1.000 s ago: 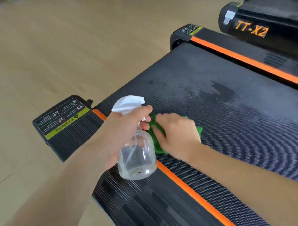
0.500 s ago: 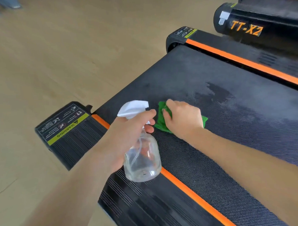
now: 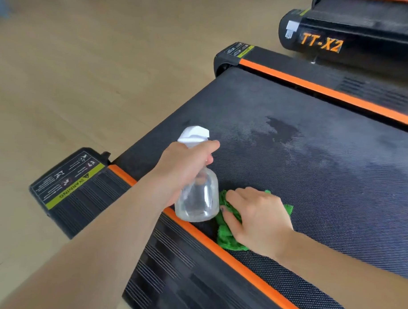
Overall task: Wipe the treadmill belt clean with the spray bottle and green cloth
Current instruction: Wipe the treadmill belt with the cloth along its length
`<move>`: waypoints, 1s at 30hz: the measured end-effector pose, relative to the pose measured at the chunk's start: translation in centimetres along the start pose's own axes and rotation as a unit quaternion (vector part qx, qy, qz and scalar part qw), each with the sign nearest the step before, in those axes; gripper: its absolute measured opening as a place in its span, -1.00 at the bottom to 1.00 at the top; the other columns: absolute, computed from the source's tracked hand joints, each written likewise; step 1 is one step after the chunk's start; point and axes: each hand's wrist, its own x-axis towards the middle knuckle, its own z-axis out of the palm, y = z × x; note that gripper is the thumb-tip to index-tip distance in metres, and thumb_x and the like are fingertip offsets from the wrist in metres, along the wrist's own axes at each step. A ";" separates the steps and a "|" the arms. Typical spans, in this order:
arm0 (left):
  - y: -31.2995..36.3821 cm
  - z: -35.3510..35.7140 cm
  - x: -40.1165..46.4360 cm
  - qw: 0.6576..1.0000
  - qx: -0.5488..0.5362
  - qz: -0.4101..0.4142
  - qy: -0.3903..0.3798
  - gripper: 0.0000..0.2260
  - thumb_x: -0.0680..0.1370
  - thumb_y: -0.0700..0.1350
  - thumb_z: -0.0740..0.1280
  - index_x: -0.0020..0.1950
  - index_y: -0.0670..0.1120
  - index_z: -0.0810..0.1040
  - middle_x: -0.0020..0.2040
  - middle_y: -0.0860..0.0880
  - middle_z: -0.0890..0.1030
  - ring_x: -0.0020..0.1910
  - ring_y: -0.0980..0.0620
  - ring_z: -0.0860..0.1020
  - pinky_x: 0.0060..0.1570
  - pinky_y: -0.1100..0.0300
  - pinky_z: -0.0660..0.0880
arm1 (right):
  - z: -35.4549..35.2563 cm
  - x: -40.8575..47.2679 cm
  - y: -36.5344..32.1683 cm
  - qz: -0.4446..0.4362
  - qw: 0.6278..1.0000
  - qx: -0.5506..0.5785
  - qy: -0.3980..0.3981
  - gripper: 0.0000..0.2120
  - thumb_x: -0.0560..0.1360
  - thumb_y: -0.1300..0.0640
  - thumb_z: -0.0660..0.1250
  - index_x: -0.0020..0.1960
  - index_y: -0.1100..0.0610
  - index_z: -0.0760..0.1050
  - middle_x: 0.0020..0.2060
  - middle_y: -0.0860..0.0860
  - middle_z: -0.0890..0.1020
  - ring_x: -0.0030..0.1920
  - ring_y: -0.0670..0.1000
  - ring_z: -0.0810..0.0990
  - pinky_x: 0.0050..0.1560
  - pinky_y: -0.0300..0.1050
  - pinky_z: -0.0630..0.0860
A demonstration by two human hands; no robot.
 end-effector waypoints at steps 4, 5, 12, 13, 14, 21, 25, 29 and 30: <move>-0.6 -0.8 0.6 0.999 0.020 -0.007 0.049 -0.69 0.56 0.16 0.46 -0.18 -0.08 0.66 -0.17 0.00 0.67 -0.22 0.00 0.62 -0.07 0.11 0.58 | 0.2 0.5 0.4 -0.026 1.000 0.000 0.005 -0.83 0.50 -0.03 0.29 -0.16 0.06 0.47 -0.35 -0.09 0.47 -0.34 0.01 0.47 -0.40 -0.11 0.40; -0.8 -1.0 0.7 0.999 0.009 -0.006 0.052 -0.72 0.56 0.14 0.47 -0.15 -0.07 0.67 -0.13 0.00 0.69 -0.21 0.02 0.62 -0.07 0.11 0.59 | 0.3 0.9 0.6 -0.030 1.000 0.002 0.005 -0.82 0.51 -0.03 0.28 -0.17 0.06 0.46 -0.35 -0.09 0.46 -0.34 0.01 0.47 -0.41 -0.10 0.41; -1.6 -2.3 1.3 0.996 -0.020 -0.006 0.085 -0.75 0.50 0.12 0.52 -0.15 -0.05 0.68 -0.11 -0.01 0.74 -0.28 0.02 0.61 0.02 0.05 0.65 | 2.7 7.4 1.9 0.000 1.000 -0.017 0.007 -0.79 0.52 -0.08 0.22 -0.15 0.05 0.44 -0.34 -0.07 0.51 -0.30 0.06 0.52 -0.39 -0.12 0.35; -1.6 -2.5 1.3 0.996 -0.026 -0.011 0.079 -0.76 0.47 0.14 0.54 -0.13 -0.03 0.70 -0.05 -0.03 0.75 -0.24 0.01 0.61 0.06 0.02 0.64 | 3.1 8.8 2.4 -0.006 1.000 -0.017 0.001 -0.79 0.52 -0.08 0.21 -0.14 0.06 0.43 -0.33 -0.06 0.52 -0.28 0.08 0.54 -0.37 -0.12 0.35; -1.7 -2.8 1.3 0.996 -0.032 -0.013 0.077 -0.75 0.45 0.15 0.55 -0.13 -0.03 0.71 -0.01 -0.04 0.76 -0.21 0.00 0.61 0.09 -0.01 0.64 | 3.4 10.4 3.1 -0.007 1.000 -0.020 -0.009 -0.79 0.54 -0.08 0.19 -0.14 0.05 0.41 -0.31 -0.05 0.53 -0.26 0.11 0.55 -0.35 -0.10 0.37; -3.0 -5.4 1.1 0.992 -0.106 0.014 0.075 -0.79 0.48 0.10 0.56 -0.22 -0.01 0.70 -0.11 0.00 0.75 -0.19 0.01 0.61 -0.20 0.12 0.60 | 5.8 20.2 7.3 0.230 0.970 -0.071 -0.033 -0.81 0.61 -0.02 0.10 -0.07 0.09 0.28 -0.20 0.06 0.52 -0.22 0.16 0.47 -0.27 -0.05 0.32; -2.8 -6.5 1.8 0.983 -0.157 0.006 0.096 -0.81 0.55 0.03 0.52 -0.16 -0.05 0.68 -0.17 -0.03 0.72 -0.22 0.00 0.61 -0.27 0.15 0.58 | 4.9 14.3 0.8 0.109 0.993 -0.024 -0.027 -0.81 0.53 -0.06 0.21 -0.13 0.05 0.33 -0.27 -0.01 0.55 -0.21 0.16 0.55 -0.32 -0.06 0.32; -2.1 -7.2 2.3 0.982 -0.164 0.007 0.096 -0.81 0.58 0.03 0.48 -0.15 -0.06 0.66 -0.18 -0.02 0.67 -0.26 0.05 0.59 -0.38 0.25 0.56 | 3.3 8.7 -3.3 -0.062 0.997 0.031 -0.028 -0.80 0.45 -0.09 0.26 -0.21 0.03 0.42 -0.36 -0.06 0.52 -0.31 0.06 0.54 -0.41 -0.12 0.33; -2.0 -7.4 2.4 0.981 -0.167 0.015 0.094 -0.81 0.57 0.02 0.48 -0.14 -0.06 0.65 -0.18 -0.01 0.68 -0.26 0.06 0.59 -0.37 0.24 0.56 | 3.4 9.3 -2.6 -0.087 0.995 0.032 -0.037 -0.79 0.47 -0.10 0.23 -0.20 0.03 0.42 -0.36 -0.06 0.52 -0.30 0.06 0.54 -0.40 -0.12 0.38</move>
